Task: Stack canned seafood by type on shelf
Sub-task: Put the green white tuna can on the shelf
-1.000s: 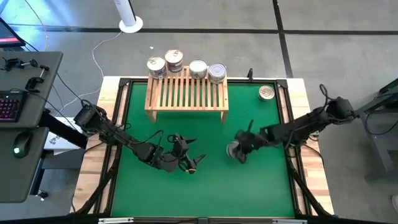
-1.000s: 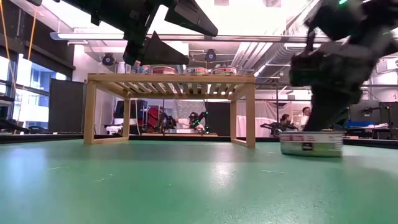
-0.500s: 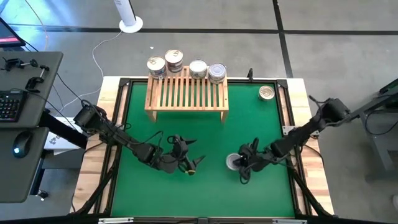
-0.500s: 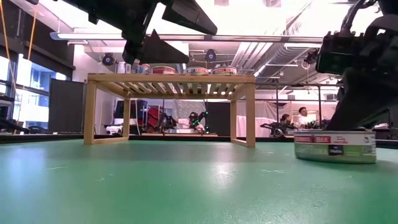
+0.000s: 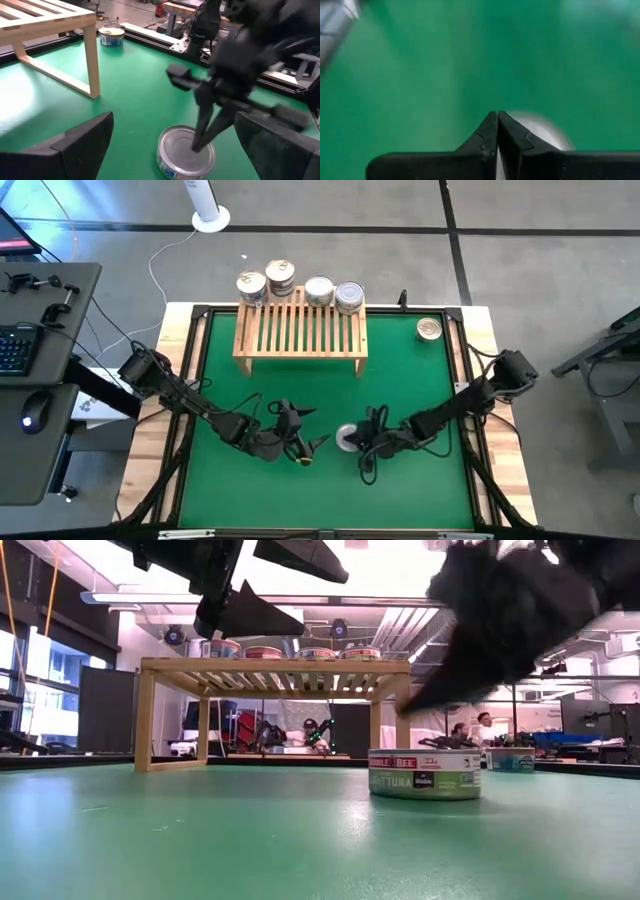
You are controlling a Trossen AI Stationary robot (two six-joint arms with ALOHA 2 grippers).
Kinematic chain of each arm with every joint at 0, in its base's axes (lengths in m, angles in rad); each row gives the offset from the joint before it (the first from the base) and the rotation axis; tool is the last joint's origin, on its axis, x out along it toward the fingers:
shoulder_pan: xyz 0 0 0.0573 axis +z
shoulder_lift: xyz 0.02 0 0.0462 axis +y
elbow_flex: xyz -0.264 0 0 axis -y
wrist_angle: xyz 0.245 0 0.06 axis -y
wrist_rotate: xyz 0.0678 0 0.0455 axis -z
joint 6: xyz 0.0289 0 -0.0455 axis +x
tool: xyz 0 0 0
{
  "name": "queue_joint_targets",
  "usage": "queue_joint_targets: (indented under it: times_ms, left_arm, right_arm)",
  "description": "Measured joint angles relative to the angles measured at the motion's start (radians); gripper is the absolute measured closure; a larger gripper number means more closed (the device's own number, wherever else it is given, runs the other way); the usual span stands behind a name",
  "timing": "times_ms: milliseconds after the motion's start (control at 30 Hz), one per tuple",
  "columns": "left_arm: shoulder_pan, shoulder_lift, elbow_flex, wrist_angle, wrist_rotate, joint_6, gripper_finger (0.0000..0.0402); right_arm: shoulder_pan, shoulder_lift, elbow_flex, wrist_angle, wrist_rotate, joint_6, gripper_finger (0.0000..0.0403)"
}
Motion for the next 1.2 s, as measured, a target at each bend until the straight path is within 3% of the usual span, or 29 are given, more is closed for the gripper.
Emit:
queue_joint_targets:
  times_ms: [233, 433, 667, 833, 967, 1067, 1200]
  left_arm:
    - [0.000, 0.000, 0.000, -0.005, 0.004, -0.002, 0.0002]
    - [0.000, 0.005, 0.000, -0.009, 0.033, -0.021, 0.0002]
    - [0.017, 0.050, 0.000, -0.011, 0.084, -0.045, 0.0002]
    - [0.031, 0.087, 0.000, 0.045, 0.161, -0.004, 0.0002]
    - [0.045, 0.092, 0.000, 0.064, 0.198, 0.022, 0.0002]
    - [0.058, 0.093, 0.000, 0.061, 0.221, 0.040, 0.0002]
    - [0.065, 0.093, 0.000, 0.054, 0.295, 0.085, 0.0002]
  right_arm:
    - [0.056, -0.092, 0.088, -0.012, 0.153, -0.240, 0.0402]
    - [0.146, -0.286, 0.053, -0.230, 0.290, -0.145, 0.0374]
    - [0.254, -0.486, -0.055, -0.391, 0.255, 0.049, 0.0246]
    - [0.292, -0.479, -0.167, -0.364, 0.115, 0.155, 0.0117]
    - [0.295, -0.432, -0.293, -0.222, 0.014, 0.244, 0.0031]
    - [0.295, -0.380, -0.367, -0.074, 0.060, 0.238, 0.0008]
    - [0.294, -0.268, -0.419, 0.124, 0.185, 0.108, 0.0014]
